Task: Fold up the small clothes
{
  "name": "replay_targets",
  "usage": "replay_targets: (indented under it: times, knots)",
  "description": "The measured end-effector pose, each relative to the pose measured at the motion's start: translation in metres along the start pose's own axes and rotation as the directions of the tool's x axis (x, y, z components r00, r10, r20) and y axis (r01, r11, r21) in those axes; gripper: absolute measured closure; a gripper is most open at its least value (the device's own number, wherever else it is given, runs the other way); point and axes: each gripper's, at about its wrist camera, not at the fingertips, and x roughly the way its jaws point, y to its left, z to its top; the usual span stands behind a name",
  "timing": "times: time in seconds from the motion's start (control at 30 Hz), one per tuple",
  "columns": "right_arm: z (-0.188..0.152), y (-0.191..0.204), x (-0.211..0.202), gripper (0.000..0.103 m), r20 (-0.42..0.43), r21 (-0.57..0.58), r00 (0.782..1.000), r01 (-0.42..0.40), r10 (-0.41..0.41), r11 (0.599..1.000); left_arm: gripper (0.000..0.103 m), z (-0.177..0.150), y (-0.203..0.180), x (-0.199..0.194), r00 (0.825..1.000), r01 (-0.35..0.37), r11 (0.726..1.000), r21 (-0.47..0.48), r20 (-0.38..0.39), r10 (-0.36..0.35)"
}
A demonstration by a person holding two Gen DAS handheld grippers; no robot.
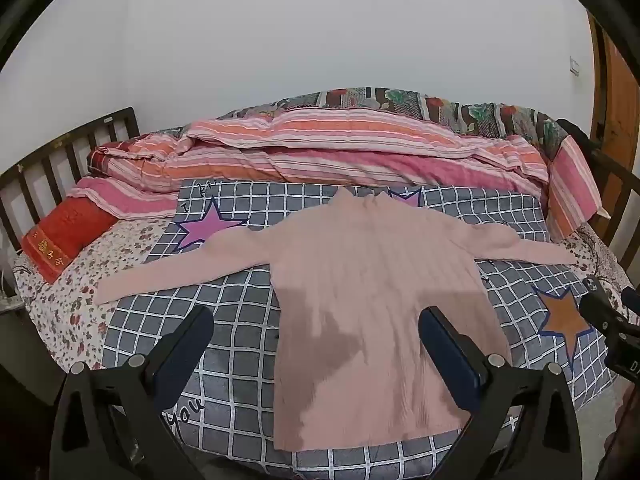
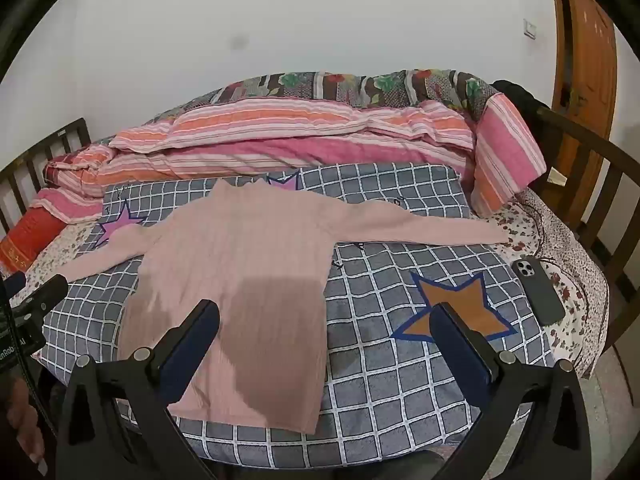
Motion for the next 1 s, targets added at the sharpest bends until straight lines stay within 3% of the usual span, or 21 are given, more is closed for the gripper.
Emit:
replay_targets:
  times: [1.0]
  knots:
    - [-0.003,0.008,-0.009,0.000,0.000,-0.012,1.000,-0.013,0.013,1.000,0.000,0.002,-0.003,-0.011,1.000,-0.003,1.000,0.005,-0.003,0.003]
